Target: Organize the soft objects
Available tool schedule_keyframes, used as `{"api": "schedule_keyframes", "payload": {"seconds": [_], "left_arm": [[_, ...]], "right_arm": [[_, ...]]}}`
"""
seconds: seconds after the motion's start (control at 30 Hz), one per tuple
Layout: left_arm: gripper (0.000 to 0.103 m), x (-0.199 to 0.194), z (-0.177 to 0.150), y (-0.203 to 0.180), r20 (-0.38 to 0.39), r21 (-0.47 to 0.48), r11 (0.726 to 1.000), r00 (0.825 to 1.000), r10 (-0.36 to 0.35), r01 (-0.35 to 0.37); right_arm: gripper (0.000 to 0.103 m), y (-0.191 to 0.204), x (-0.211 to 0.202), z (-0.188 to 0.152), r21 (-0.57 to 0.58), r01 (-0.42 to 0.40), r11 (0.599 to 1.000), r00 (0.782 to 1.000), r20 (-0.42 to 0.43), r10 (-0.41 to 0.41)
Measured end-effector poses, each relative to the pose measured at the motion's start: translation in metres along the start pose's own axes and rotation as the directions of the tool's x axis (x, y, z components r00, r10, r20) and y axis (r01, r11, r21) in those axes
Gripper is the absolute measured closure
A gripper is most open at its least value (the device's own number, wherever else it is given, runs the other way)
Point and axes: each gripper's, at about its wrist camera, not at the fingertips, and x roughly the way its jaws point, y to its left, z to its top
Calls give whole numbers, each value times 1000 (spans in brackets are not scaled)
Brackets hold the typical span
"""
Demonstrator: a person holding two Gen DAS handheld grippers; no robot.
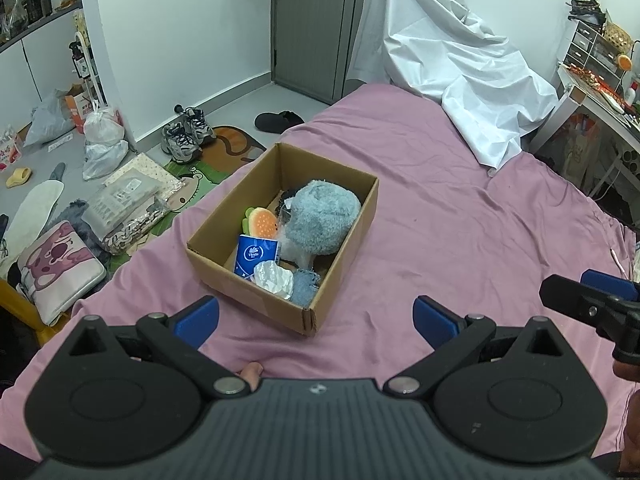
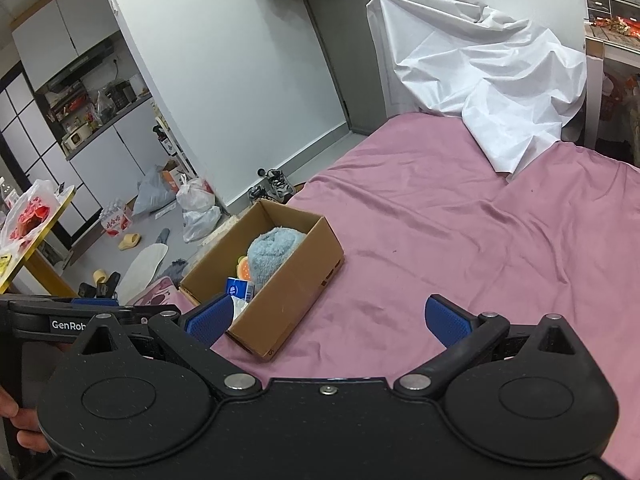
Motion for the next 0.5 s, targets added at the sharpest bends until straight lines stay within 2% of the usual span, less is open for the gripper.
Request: {"api": "schedule_keyframes", "payload": {"seconds": [0.33,0.5], "left_arm": [[1,-3,0,2,12,0,1000,1000,16,-16],[1,-3,1,3,23,2,1000,1000,-4,4]], "right_arm": [[0,2,0,-1,-3,2,1000,1000,-1,-2],[0,1,3,-1,6,-1,1000,1000,-6,1]]}}
